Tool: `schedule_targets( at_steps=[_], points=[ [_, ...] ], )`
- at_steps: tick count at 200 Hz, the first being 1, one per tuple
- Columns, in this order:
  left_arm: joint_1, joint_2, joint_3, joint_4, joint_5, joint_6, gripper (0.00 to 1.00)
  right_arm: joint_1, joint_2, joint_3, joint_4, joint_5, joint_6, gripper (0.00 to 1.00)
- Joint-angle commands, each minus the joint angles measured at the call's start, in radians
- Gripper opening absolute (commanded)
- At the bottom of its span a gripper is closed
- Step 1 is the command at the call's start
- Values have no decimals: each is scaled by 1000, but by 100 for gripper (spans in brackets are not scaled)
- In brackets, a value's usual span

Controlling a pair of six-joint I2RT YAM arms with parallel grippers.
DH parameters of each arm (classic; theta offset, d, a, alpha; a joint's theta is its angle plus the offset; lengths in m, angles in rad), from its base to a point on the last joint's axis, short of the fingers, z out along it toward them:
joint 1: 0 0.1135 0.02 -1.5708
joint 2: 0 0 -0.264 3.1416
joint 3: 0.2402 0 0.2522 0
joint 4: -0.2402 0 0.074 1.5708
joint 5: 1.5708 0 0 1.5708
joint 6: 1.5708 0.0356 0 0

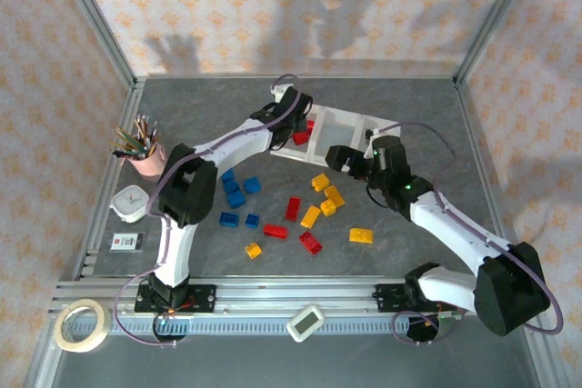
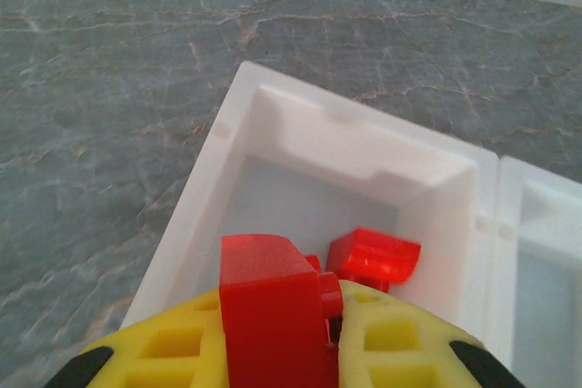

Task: Sort the legos into containers by color
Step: Place the lego in the container, then pick up the lego from the center of the table.

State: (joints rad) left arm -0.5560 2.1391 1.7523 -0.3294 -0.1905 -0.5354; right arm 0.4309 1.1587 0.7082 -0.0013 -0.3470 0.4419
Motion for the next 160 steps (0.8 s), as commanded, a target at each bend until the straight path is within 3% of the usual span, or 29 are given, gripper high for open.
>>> schedule_targets(
  at_steps=[1,22,75,113,160],
  points=[
    [14,59,107,-65,9,27,31,-7,3,46,-12,12,-33,100],
    [16,65,144,-81,47,44,43,-7,8,70,-43,-2,-53,100],
    [16,-32,104,-112,80,55,50,-6,-20,106,-112,-38,-64,100],
    [5,-250,-146,-38,186,46,54,5,-60,79,-178,-67,-50,100],
    [-57,-502,-475,-17,165,21,60,57,-149,-32,-189,-79,-19,100]
  ],
)
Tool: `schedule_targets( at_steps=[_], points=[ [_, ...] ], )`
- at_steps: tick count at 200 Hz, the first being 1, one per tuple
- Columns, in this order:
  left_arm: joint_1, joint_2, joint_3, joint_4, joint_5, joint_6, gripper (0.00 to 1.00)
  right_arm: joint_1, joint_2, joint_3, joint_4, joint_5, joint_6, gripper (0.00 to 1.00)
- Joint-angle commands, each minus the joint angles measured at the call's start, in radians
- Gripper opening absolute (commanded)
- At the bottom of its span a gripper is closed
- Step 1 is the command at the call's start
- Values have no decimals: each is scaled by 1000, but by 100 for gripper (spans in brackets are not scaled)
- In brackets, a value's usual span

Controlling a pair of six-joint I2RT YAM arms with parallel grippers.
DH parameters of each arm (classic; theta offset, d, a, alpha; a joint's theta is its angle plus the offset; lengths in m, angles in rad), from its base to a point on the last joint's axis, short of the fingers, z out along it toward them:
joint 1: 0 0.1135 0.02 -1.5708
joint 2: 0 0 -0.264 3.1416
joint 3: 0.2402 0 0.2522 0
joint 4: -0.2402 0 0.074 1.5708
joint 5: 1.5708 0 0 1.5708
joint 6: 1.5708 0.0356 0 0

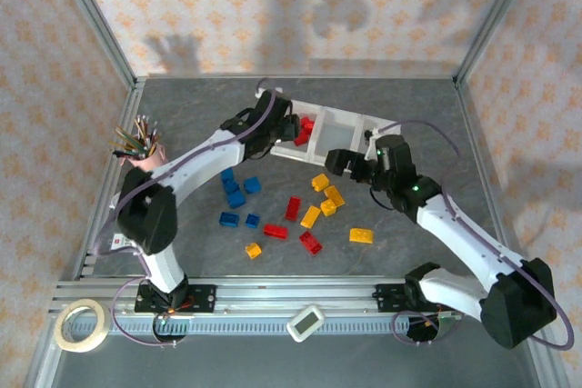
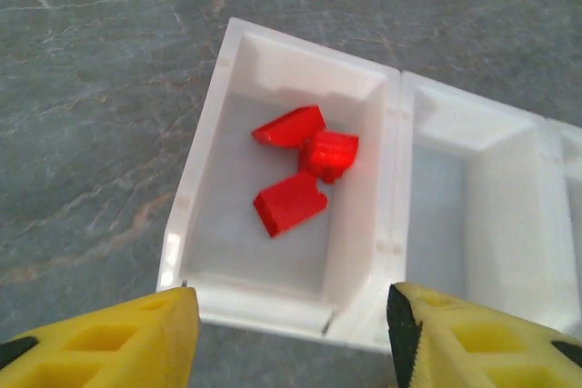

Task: Sort the legos into containers by color
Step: Pick up the lego from the center of the table.

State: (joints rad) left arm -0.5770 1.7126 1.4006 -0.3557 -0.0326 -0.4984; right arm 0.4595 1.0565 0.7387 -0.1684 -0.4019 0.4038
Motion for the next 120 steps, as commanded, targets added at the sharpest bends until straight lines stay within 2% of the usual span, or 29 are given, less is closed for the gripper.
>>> schedule_targets(
  at_steps=[1,59,120],
  points=[
    [-38,-79,-129,8,7,-18,61,30,-49,-67,-21,-25,20,100],
    [-167,-194,-375,10,-35,-157,68,95,-103,-244,72,-40,82,100],
    [-245,-82,-394,26,-45,-200,69,94,-92,-291,99,-6,80,100]
  ],
)
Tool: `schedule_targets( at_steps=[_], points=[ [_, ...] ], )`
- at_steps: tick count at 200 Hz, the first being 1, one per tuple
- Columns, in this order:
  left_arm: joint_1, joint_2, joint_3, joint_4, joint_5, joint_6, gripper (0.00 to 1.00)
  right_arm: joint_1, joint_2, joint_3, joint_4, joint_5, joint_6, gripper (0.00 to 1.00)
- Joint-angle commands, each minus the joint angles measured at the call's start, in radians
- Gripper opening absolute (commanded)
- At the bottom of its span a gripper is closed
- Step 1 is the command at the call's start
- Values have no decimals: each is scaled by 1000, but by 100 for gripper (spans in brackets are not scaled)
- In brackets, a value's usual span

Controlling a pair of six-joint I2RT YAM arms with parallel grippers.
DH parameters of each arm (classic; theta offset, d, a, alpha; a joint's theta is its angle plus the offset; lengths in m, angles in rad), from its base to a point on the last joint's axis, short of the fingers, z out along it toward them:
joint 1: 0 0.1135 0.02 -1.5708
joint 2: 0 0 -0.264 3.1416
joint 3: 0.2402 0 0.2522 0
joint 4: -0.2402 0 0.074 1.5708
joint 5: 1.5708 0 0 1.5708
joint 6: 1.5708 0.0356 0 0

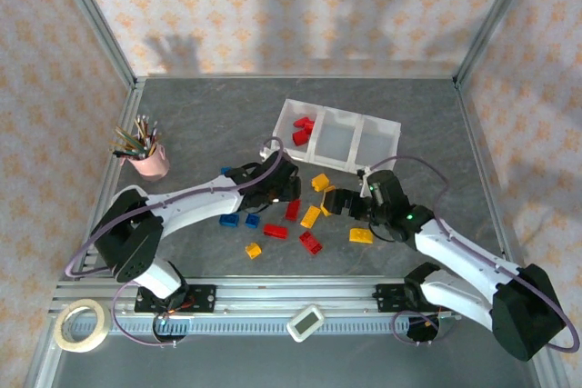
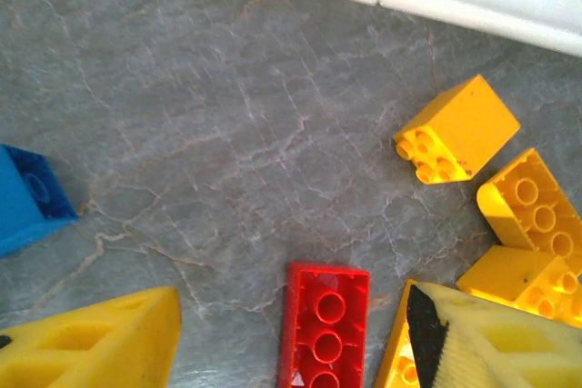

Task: Sort the legos into containers by color
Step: Pick up the lego from the center of the table.

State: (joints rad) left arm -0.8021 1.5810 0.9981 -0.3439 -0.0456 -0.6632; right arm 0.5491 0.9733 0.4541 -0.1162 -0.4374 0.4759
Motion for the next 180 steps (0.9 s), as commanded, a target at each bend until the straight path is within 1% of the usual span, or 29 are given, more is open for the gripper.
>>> schedule_targets(
  at_steps=[1,39,84,119,140,160,180],
  points=[
    [-20,52,7,16,-32,-35,69,5,-8,-6,47,31,9,100],
    [-48,125,30,28,-43,-41,68,5,-8,-9,45,69,3,100],
    [-72,207,73,4,-77,-31,63,5,-6,-12,50,77,2,100],
    [-75,242,86,1,-99,-28,60,5,-4,-15,56,79,4,100],
    [-78,246,83,3,-92,-30,55,5,-4,-15,56,76,4,100],
    [-78,244,68,39,-64,-36,50,5,-2,-18,61,77,6,100],
    [-78,253,70,43,-55,-39,43,5,1,-17,67,76,7,100]
  ],
)
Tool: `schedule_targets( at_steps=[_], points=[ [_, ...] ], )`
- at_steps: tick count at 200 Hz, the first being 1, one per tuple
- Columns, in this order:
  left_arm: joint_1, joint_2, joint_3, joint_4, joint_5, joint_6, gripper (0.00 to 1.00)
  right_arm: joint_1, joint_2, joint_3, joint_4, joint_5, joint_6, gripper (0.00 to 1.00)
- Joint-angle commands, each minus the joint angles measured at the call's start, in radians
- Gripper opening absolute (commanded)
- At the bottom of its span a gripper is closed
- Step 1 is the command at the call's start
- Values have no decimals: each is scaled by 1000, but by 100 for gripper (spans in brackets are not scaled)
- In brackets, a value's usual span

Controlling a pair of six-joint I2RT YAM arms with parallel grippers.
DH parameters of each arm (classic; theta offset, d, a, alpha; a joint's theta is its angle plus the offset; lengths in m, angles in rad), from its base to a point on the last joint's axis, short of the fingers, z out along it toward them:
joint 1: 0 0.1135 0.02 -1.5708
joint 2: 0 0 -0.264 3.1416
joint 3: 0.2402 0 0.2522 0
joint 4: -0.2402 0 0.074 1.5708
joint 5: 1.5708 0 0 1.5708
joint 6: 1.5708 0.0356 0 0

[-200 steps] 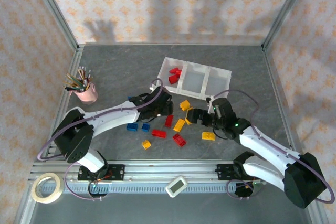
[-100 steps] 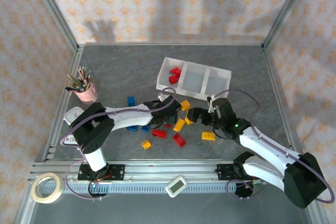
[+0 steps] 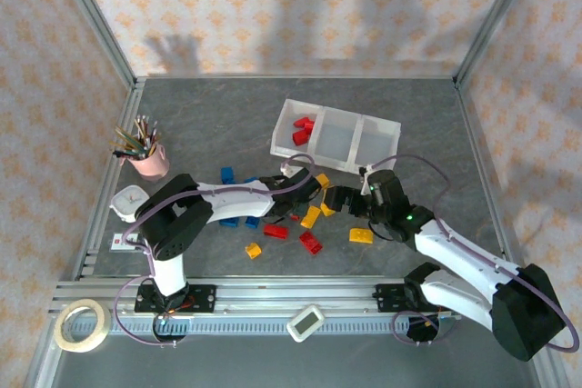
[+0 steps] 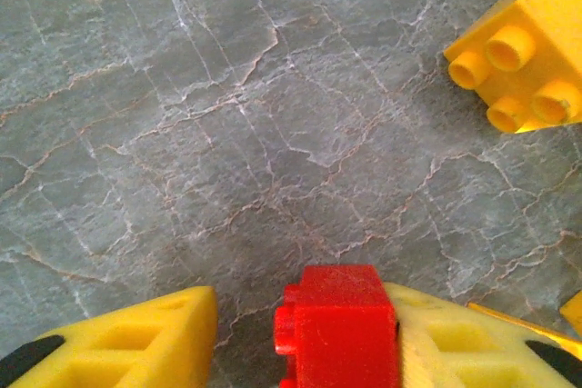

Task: Sort the legos into containers by color
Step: Pick up the lego from the center of the table, then place the lego in the container.

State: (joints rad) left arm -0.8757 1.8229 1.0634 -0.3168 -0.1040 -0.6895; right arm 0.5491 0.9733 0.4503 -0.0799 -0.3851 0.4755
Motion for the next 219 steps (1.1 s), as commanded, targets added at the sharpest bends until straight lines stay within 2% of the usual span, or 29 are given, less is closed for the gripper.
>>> schedule_targets(
  at_steps=[1,60,101,133,180,219],
  points=[
    [-5,11,5,17,3,-13,43,5,1,-12,32,23,7,100],
    [-5,-10,3,24,-3,-11,24,5,-2,2,28,22,7,100],
    [1,-84,-3,26,-42,-13,18,-16,-10,34,31,4,17,100],
    [28,-139,34,3,-93,3,18,-64,-6,75,26,-8,15,100],
    [150,-94,217,-1,-154,81,18,-111,53,146,27,23,-11,100],
    [238,77,425,21,-161,150,18,-121,112,203,48,32,-25,100]
  ],
)
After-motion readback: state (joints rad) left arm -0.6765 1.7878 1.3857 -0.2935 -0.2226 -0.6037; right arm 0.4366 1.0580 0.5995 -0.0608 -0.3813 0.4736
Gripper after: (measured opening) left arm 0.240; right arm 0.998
